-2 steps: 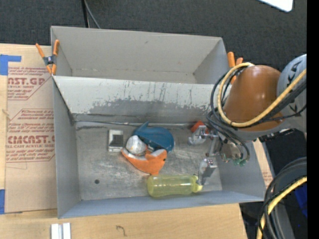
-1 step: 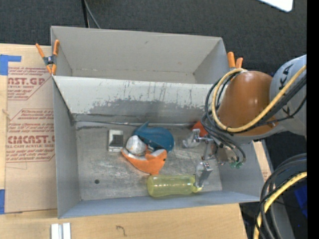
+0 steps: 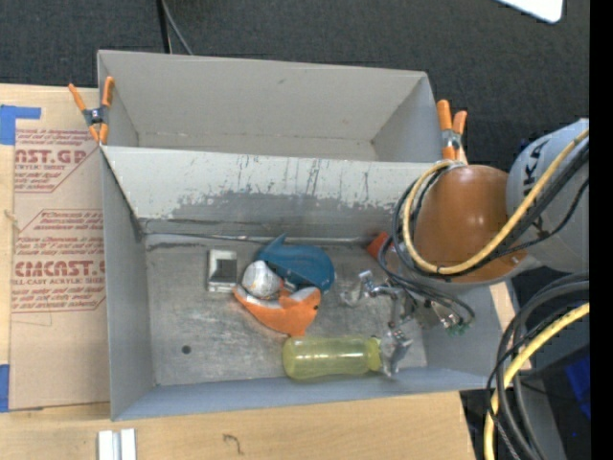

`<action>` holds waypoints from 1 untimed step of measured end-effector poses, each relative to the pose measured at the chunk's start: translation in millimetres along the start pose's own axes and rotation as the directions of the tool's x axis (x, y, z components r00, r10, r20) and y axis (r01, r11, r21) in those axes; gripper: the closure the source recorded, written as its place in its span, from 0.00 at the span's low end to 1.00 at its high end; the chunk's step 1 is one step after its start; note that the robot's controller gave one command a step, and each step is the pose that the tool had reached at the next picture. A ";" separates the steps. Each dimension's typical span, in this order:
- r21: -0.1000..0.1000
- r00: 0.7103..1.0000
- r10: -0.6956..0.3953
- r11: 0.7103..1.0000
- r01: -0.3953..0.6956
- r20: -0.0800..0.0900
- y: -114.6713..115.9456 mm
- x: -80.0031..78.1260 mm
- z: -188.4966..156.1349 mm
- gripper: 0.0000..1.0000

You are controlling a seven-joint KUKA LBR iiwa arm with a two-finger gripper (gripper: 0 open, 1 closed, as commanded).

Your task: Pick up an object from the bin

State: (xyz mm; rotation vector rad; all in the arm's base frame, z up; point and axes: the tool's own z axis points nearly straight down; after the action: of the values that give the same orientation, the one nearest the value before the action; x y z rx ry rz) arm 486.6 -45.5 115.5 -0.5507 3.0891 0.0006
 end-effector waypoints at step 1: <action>0.008 0.978 -0.211 0.978 0.211 -0.001 33.1 -10.3 32.2 1.00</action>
Offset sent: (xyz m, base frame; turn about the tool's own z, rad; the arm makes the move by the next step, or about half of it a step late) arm 0.0000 0.0000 0.0000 0.0000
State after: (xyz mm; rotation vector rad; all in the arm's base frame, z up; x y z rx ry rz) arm 484.9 -10.9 83.3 -0.8747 3.0124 -0.0131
